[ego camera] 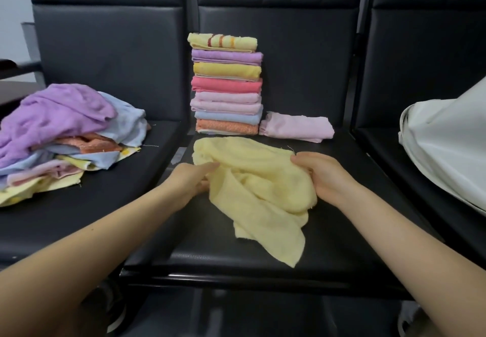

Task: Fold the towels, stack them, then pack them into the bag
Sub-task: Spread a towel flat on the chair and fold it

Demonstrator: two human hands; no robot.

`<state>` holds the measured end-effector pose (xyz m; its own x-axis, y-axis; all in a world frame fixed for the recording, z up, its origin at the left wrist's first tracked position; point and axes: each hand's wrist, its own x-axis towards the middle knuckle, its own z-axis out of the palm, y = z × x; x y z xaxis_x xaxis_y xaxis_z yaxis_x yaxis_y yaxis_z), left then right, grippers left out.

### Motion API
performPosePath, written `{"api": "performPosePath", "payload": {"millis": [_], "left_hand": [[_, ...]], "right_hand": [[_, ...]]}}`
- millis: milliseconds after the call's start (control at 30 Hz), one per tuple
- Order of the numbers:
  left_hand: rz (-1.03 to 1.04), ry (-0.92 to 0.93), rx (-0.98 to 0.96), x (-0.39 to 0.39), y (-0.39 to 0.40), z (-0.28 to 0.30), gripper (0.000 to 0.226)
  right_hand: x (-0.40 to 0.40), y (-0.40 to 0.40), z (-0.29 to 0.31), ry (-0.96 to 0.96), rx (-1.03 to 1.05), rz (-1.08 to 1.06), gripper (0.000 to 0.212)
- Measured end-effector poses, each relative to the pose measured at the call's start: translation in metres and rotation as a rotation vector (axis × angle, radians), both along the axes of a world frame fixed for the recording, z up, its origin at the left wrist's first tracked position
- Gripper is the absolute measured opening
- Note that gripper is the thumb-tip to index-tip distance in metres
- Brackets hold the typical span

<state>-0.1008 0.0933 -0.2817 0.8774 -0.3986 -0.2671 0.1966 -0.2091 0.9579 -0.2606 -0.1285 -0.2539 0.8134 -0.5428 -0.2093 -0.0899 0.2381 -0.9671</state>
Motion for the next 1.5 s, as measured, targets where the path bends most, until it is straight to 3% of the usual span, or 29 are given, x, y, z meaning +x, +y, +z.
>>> {"api": "performPosePath", "payload": {"millis": [33, 100, 133, 200, 267, 367, 467, 700, 800, 1000, 1167, 1267, 1333, 1433, 1500], "left_hand": [[-0.027, 0.026, 0.026, -0.006, 0.000, 0.000, 0.038], [-0.086, -0.004, 0.116, -0.015, -0.004, 0.001, 0.027], [-0.123, -0.045, 0.135, -0.019, -0.005, 0.001, 0.027], [-0.160, -0.044, 0.081, -0.029, -0.010, 0.006, 0.037], [-0.141, 0.055, -0.151, -0.039, -0.013, 0.017, 0.054], [-0.160, 0.122, -0.422, -0.045, -0.014, 0.038, 0.032], [-0.152, 0.027, -0.514, -0.049, -0.011, 0.061, 0.024], [-0.273, -0.032, -0.617, -0.060, 0.018, 0.101, 0.020], [-0.304, -0.020, -0.591, -0.080, 0.031, 0.109, 0.024], [-0.418, -0.174, -0.575, -0.081, 0.042, 0.120, 0.042], [-0.367, -0.082, -0.676, -0.082, 0.024, 0.120, 0.039], [-0.182, -0.076, -0.481, -0.086, 0.005, 0.097, 0.032], [-0.054, -0.195, -0.154, -0.085, 0.001, 0.068, 0.033], [-0.201, -0.594, 0.493, -0.078, 0.017, 0.021, 0.059], [-0.289, -0.750, 0.672, -0.078, 0.025, 0.008, 0.060]], "right_hand": [[-0.001, -0.001, -0.001, 0.028, 0.037, 0.014, 0.048], [-0.007, -0.002, -0.002, 0.175, -0.054, 0.091, 0.074], [-0.010, -0.003, -0.004, 0.256, -0.138, 0.144, 0.075], [-0.016, 0.002, -0.004, 0.309, -0.233, 0.229, 0.046], [-0.021, 0.009, 0.003, 0.225, -0.253, 0.209, 0.028], [-0.032, 0.007, 0.024, -0.043, -0.080, 0.082, 0.032], [-0.056, -0.002, 0.051, -0.216, 0.102, -0.079, 0.026], [-0.114, -0.011, 0.088, -0.309, 0.126, -0.179, 0.020], [-0.129, -0.007, 0.100, -0.387, 0.142, -0.182, 0.015], [-0.141, -0.009, 0.142, -0.420, 0.027, -0.203, 0.017], [-0.143, -0.019, 0.129, -0.424, 0.100, -0.214, 0.016], [-0.136, -0.027, 0.099, -0.244, 0.067, -0.282, 0.014], [-0.130, -0.035, 0.079, -0.087, -0.015, -0.325, 0.011], [-0.121, -0.043, 0.048, 0.107, -0.125, -0.302, 0.019], [-0.119, -0.043, 0.028, 0.300, -0.283, -0.241, 0.031]]}}
